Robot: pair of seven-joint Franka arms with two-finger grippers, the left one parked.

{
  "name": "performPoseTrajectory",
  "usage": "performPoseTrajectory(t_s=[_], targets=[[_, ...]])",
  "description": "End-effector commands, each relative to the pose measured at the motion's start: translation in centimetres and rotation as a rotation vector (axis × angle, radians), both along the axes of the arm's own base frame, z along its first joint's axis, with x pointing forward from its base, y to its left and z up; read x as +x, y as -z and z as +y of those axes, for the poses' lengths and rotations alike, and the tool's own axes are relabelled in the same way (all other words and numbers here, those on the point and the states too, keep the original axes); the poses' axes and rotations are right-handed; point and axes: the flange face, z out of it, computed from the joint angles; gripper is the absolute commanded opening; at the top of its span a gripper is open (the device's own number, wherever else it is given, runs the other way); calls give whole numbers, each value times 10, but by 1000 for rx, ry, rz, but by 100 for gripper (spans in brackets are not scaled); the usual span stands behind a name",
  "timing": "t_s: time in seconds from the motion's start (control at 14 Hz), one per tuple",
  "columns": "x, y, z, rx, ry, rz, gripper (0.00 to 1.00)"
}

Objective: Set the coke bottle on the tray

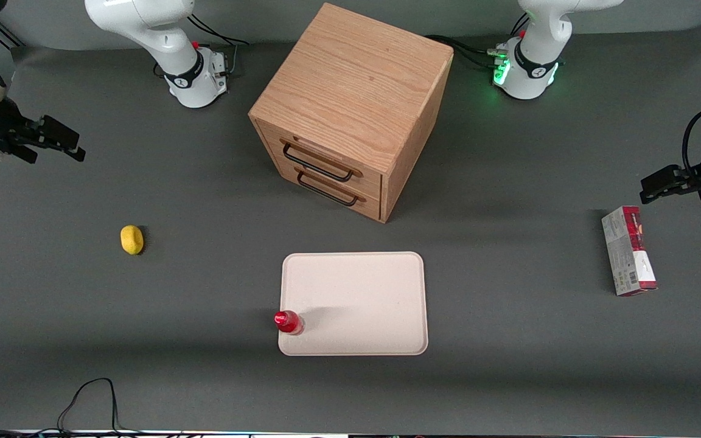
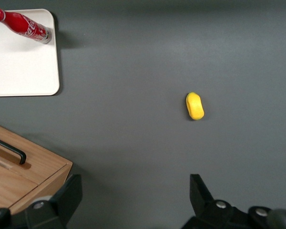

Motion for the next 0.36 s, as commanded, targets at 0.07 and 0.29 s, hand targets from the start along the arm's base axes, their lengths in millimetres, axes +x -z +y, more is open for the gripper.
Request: performPoseTrajectory(t_s=[0.07,0.29], targets=[[-1,6,9,23,30,-3,100],[0,7,8,21,30,-5,100]])
